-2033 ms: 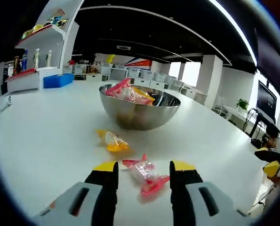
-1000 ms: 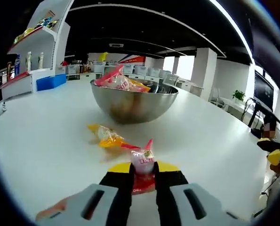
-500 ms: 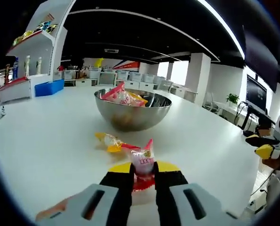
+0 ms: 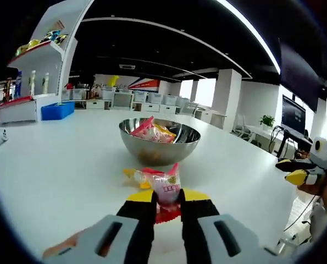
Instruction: Pick up the marshmallows scattered on the table and place them into the bowl on the table
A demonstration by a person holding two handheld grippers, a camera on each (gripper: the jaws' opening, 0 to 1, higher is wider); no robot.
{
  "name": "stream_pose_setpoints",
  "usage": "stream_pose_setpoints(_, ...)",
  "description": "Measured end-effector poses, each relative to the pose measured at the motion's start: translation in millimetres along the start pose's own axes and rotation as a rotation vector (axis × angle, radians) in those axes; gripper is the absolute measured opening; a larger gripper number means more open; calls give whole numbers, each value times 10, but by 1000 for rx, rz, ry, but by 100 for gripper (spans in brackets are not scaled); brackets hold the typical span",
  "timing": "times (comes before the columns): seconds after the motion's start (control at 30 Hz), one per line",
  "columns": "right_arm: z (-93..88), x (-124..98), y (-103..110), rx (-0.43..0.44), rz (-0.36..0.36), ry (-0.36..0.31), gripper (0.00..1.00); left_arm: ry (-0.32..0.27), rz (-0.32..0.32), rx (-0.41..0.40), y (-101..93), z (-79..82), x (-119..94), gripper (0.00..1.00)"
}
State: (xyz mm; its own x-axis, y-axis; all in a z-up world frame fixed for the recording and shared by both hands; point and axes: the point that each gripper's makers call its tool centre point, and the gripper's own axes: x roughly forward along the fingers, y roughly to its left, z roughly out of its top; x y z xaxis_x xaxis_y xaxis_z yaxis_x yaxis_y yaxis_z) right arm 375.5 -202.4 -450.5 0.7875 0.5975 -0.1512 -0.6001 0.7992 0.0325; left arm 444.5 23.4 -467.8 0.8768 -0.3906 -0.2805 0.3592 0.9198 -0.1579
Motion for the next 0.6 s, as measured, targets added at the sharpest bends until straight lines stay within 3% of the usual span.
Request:
stream_pose_setpoints(0.3, 1, 31, -20, -6, 0, 13, 37, -28, -25, 26, -22, 190, -62, 18)
stream_pose_setpoints(0.6, 11, 29, -28, -13, -4, 21, 37, -88, -48, 49, -31, 531, -25, 18)
